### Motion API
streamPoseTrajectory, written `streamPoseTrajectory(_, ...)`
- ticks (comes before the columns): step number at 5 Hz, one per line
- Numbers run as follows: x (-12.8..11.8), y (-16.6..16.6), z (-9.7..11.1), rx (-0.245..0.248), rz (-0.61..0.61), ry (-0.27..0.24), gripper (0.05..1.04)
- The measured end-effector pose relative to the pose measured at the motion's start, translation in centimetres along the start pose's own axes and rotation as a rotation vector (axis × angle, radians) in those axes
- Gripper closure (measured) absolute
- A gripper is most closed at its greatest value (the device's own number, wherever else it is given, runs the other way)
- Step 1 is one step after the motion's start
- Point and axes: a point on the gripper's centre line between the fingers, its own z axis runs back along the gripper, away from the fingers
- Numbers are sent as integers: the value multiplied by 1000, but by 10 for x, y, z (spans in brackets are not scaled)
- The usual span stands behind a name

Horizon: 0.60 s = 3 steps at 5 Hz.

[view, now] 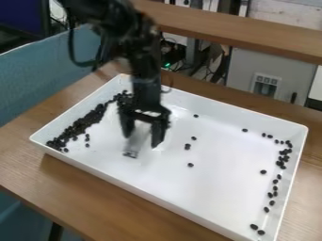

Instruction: Sweep into pile

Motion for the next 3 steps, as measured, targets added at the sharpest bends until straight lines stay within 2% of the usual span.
streamPoseTrajectory(1,4,-57,29,38,-141,-58,83)
streamPoseTrajectory(2,-11,-107,35,39,-287,-47,83)
streamPoseTrajectory(3,-22,-139,38,50,-364,-42,83)
